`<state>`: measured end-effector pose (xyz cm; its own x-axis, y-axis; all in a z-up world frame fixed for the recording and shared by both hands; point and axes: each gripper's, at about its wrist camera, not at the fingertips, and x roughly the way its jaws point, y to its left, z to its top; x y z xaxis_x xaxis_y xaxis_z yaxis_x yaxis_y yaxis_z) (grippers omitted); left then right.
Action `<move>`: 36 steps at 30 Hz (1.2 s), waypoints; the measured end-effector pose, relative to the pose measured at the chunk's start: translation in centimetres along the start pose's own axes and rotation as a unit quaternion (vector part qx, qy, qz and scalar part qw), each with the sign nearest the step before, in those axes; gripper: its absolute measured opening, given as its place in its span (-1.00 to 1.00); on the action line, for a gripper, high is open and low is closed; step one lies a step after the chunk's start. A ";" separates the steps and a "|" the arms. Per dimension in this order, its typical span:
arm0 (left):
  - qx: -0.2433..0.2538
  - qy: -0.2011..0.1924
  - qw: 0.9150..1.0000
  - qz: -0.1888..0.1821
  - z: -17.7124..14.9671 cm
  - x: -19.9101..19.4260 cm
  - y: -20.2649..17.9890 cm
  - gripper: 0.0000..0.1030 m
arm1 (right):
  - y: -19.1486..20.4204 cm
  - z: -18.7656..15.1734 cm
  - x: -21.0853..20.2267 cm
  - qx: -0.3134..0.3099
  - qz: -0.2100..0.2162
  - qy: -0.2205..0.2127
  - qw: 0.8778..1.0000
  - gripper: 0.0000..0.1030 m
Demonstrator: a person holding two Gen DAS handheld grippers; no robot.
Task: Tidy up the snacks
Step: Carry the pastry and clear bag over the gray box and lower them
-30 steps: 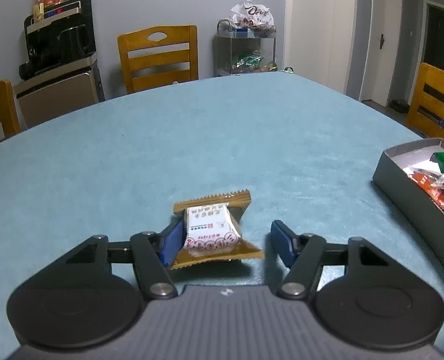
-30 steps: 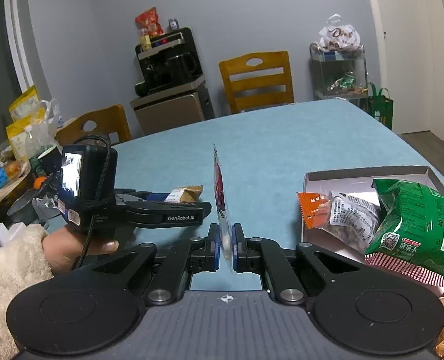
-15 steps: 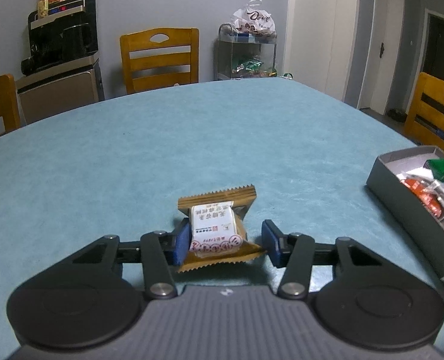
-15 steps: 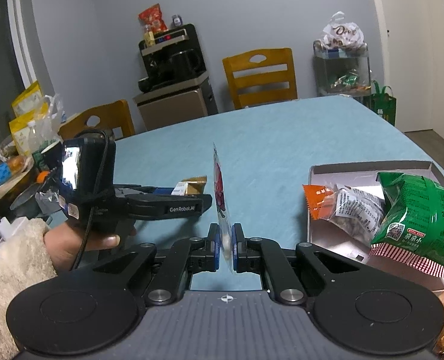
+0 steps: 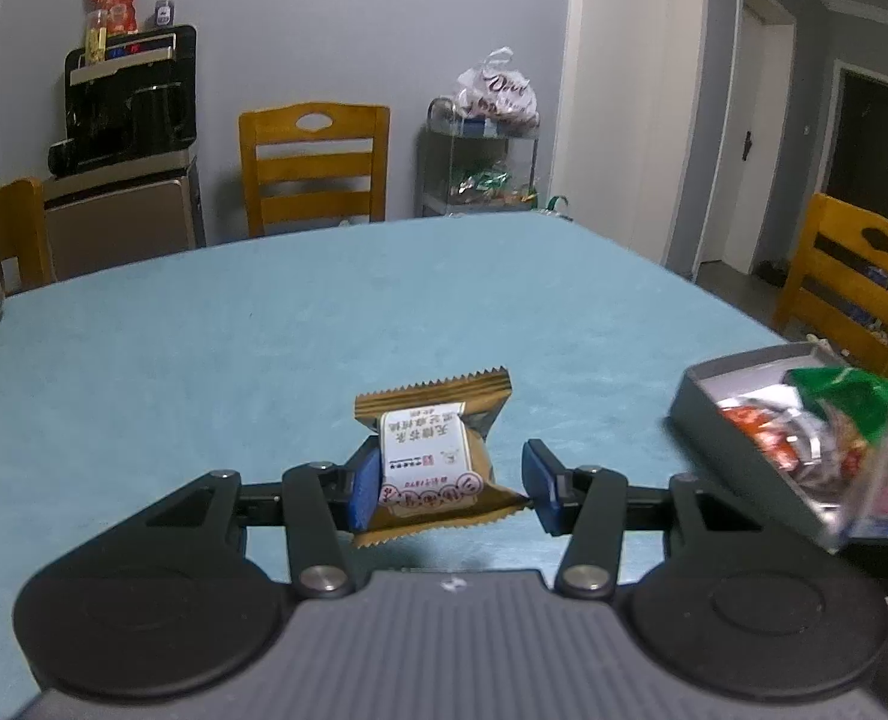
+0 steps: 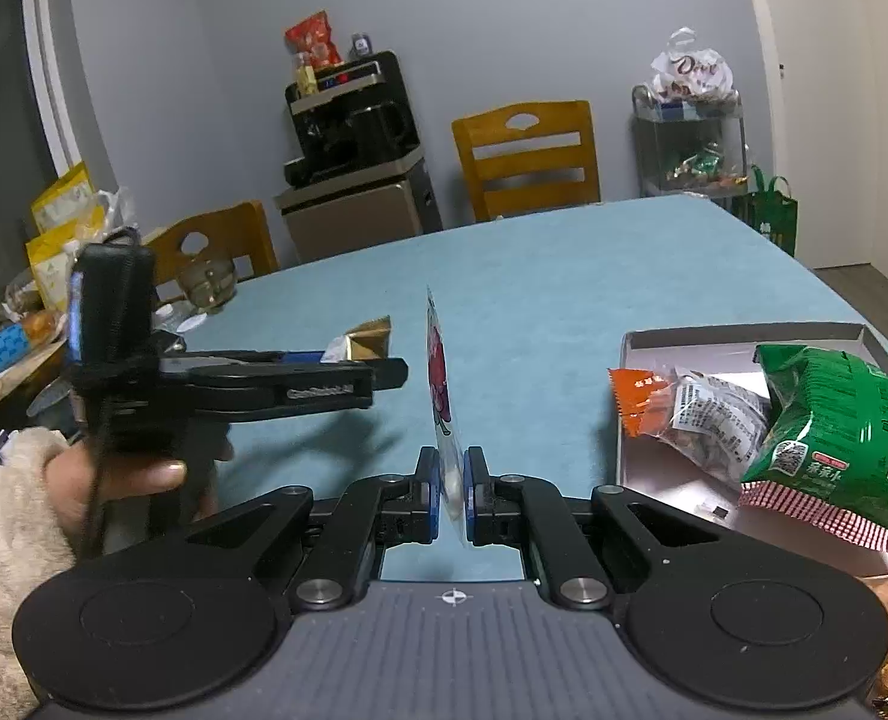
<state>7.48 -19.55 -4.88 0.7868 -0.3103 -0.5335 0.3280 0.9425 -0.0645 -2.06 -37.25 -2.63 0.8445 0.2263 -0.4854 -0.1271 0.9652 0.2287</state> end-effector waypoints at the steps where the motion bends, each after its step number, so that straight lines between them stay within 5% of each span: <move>1: 0.001 -0.004 1.000 -0.002 0.1 -0.6 -0.2 -0.07 | 0.0 0.0 -0.1 -0.001 0.000 0.000 1.000 -0.80; 17: 0.035 -0.044 0.996 -0.066 0.7 -7.5 -5.8 -0.07 | -2.2 -0.9 -4.5 -0.002 -0.006 -0.019 1.000 -0.80; 27: 0.079 -0.038 0.989 -0.120 1.0 -7.2 -11.5 -0.07 | -7.4 -2.3 -8.7 0.040 -0.045 -0.046 0.997 -0.80; 36: 0.118 0.005 0.978 -0.172 -1.2 -5.1 -17.3 -0.07 | -10.1 -4.4 -8.0 0.064 -0.046 -0.012 0.997 -0.80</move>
<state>-2.83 -34.18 -2.08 0.6038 -0.6024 -0.5220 0.6853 0.7268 -0.0460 -9.82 -48.26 -4.73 0.8622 0.1329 -0.4888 0.0173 0.9567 0.2906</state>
